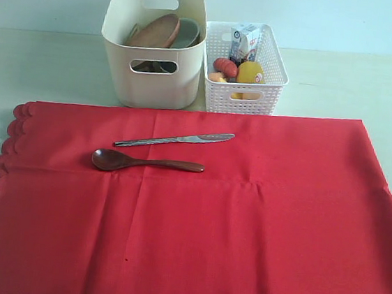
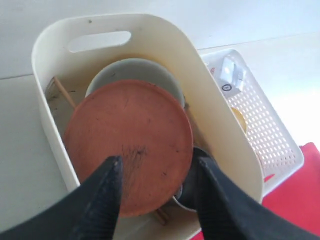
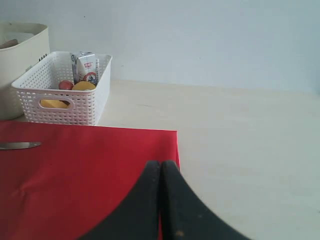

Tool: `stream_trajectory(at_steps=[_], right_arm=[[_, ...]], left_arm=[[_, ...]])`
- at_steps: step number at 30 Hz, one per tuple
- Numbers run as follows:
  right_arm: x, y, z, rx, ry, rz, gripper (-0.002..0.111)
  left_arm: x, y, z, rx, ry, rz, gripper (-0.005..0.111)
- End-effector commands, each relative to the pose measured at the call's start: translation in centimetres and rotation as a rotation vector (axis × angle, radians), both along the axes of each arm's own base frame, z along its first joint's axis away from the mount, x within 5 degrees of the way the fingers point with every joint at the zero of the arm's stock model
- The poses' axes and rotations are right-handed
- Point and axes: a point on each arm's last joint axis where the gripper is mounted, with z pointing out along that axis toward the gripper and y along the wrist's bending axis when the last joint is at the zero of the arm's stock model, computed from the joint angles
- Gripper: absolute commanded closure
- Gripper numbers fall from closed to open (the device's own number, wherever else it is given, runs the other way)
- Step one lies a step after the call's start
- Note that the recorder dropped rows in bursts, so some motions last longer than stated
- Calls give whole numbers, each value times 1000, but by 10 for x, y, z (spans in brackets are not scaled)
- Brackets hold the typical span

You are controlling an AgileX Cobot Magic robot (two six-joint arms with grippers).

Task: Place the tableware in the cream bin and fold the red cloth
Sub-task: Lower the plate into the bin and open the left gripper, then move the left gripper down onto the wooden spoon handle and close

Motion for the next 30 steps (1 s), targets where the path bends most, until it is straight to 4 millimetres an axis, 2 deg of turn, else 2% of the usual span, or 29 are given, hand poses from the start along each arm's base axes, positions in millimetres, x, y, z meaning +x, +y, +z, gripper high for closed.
stream_trajectory(at_steps=[1,7,13,16,24,30], right_arm=[[0,0,0,4,-12,-7,108],[0,0,0,4,-12,-7,108],[0,0,0,4,-12,-7,108],[0,0,0,4,-12,-7,108],[0,0,0,4,-12,-7,108],[0,0,0,4,-12,-7,108]], left_arm=[[-24,-2,33,48,-32,-122,61],[-55,-2,66,71,-23,-230,61],[-79,-1,84,63,1,-252,61],[-96,2,83,71,27,-252,61],[-121,5,70,119,63,-287,61],[-139,-11,49,166,55,-439,61]])
